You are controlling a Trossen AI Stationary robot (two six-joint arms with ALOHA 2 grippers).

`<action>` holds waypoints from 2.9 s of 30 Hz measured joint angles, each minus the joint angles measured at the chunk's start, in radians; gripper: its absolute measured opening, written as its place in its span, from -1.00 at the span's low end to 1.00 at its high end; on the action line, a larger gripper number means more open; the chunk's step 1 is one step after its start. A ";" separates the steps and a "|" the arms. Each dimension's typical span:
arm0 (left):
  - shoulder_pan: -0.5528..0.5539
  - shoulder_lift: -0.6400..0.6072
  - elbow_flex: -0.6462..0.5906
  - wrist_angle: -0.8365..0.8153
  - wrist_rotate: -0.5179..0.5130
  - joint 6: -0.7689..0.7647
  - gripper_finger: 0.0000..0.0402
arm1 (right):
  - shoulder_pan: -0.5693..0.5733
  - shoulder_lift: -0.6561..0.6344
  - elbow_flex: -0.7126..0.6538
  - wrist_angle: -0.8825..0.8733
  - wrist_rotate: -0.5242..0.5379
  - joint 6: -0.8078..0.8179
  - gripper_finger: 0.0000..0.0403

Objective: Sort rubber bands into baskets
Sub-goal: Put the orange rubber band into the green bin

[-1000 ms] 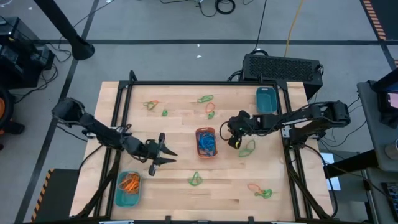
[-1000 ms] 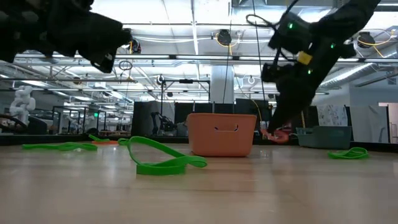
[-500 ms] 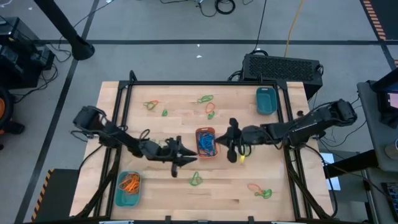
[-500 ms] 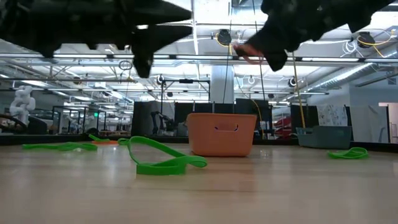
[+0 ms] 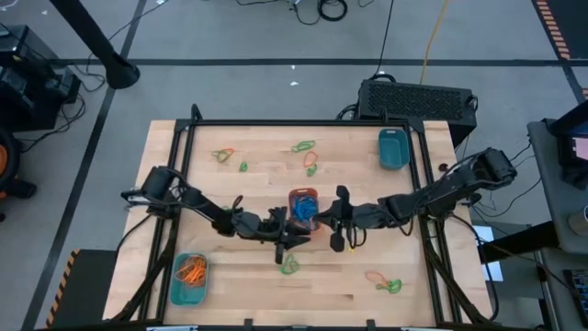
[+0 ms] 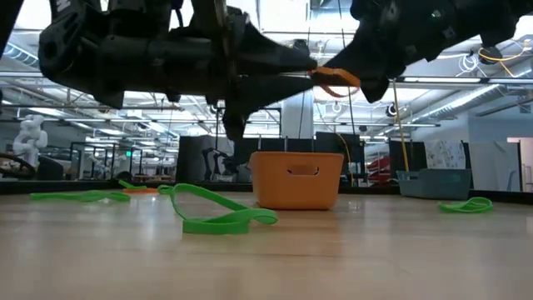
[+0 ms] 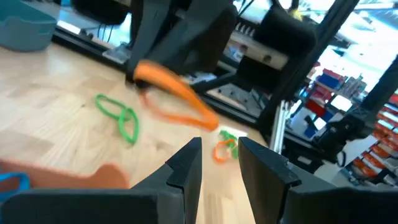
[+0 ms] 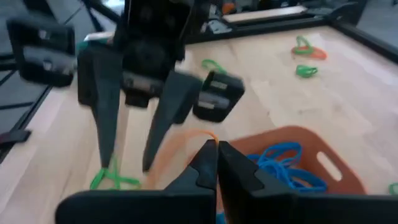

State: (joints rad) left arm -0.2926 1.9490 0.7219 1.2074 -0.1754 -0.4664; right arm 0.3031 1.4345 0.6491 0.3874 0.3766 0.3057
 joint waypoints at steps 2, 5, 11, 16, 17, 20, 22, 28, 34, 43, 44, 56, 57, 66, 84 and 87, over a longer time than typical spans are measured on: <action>0.001 0.011 0.013 -0.009 0.000 0.000 -0.44 | 0.000 0.016 0.015 0.009 0.028 0.000 -1.00; 0.004 0.027 0.025 -0.010 -0.009 0.000 -0.44 | 0.004 0.035 0.034 -0.001 0.046 0.000 -1.00; 0.007 0.026 0.023 -0.012 -0.018 0.000 -0.44 | 0.004 0.049 0.063 -0.030 0.046 -0.004 -1.00; 0.011 0.026 0.024 -0.018 -0.028 0.000 -0.44 | 0.004 0.055 0.062 -0.022 0.047 0.017 -1.00; 0.011 0.026 0.024 -0.013 -0.033 0.000 -0.44 | 0.004 0.055 0.063 -0.022 0.047 0.021 -1.00; 0.011 0.026 0.024 -0.008 -0.034 0.000 -0.44 | 0.005 0.055 0.063 -0.025 0.051 0.022 -1.00; 0.012 0.026 0.024 -0.009 -0.034 0.000 -0.44 | 0.005 0.055 0.062 -0.034 0.081 0.021 -1.00; 0.018 0.026 0.024 0.013 -0.040 0.001 -0.44 | 0.005 0.055 0.062 -0.039 0.098 0.022 -1.00; 0.023 0.026 0.024 0.017 -0.090 0.002 -0.44 | 0.005 0.055 0.062 -0.033 0.100 0.022 -1.00; 0.023 0.026 0.023 0.010 -0.094 0.011 -0.68 | 0.006 0.055 0.062 -0.022 0.092 -0.003 -1.00; 0.023 0.026 0.024 0.006 -0.094 0.015 -0.77 | 0.006 0.055 0.062 -0.022 0.091 -0.010 -1.00; 0.026 -0.008 0.022 -0.110 -0.046 0.065 -0.98 | 0.008 0.055 0.062 -0.026 0.084 -0.103 -0.74; 0.026 -0.027 0.022 -0.151 -0.036 0.065 -0.98 | 0.009 0.055 0.062 -0.028 0.071 -0.107 -0.69; -0.057 -0.431 0.023 -0.905 0.118 -0.006 -0.99 | 0.026 0.046 0.061 -0.055 -0.060 -0.108 -0.34; -0.663 -0.784 0.023 -1.801 0.164 -0.873 -0.99 | 0.033 0.040 0.061 -0.080 -0.096 -0.052 -0.26; -0.706 -0.738 0.023 -1.801 0.189 -0.945 -0.99 | 0.033 0.040 0.061 -0.080 -0.096 -0.055 -0.26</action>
State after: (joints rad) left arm -0.9987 1.2106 0.7444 -0.5936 0.0134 -1.4115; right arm 0.3359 1.4750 0.7101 0.3077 0.2810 0.2508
